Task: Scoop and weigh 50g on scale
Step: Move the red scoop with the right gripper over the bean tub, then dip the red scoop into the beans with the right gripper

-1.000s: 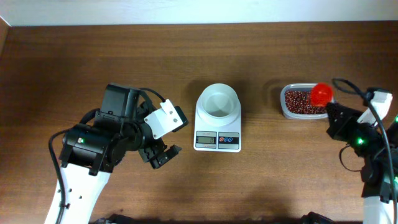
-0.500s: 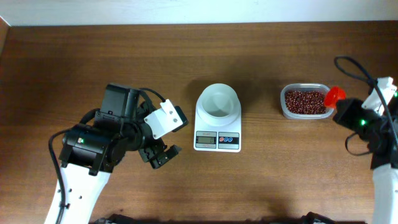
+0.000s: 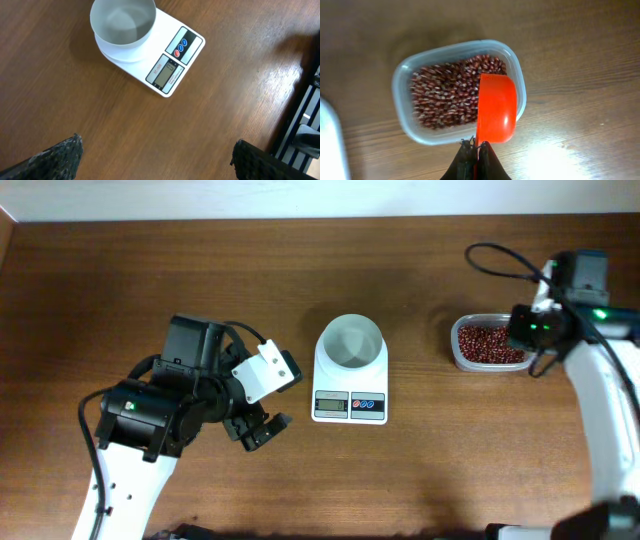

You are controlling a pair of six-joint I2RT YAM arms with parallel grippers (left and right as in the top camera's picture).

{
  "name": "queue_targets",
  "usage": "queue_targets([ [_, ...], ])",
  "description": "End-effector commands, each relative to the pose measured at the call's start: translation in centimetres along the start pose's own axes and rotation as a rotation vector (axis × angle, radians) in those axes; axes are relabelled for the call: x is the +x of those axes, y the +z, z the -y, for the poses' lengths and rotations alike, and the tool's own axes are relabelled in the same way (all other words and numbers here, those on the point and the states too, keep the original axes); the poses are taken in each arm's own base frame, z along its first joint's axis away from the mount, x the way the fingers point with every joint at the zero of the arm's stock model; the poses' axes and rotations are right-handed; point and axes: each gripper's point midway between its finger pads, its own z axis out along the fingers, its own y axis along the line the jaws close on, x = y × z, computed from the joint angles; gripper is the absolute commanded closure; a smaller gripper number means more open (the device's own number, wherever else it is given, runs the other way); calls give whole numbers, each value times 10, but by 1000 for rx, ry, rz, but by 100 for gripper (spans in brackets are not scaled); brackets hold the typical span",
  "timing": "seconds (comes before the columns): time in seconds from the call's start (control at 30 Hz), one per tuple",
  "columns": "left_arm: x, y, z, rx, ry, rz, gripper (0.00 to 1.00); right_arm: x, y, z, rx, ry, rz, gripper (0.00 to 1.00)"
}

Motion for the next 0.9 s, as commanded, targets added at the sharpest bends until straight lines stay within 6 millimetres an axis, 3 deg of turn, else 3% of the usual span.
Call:
queue_targets([
  [0.0, -4, -6, -3, -17, -1, 17, 1, -4, 23, 8, 166, -64, -28, 96],
  [0.27, -4, -6, -3, -17, -1, 17, 1, 1, 66, 10, 268, -112, -94, 96],
  [0.6, -4, -6, -3, -17, -1, 17, 1, 11, 87, 8, 268, -127, -155, 96],
  [0.87, -4, -6, -3, -17, -1, 17, 1, 16, 93, -12, 140, -110, -175, 96],
])
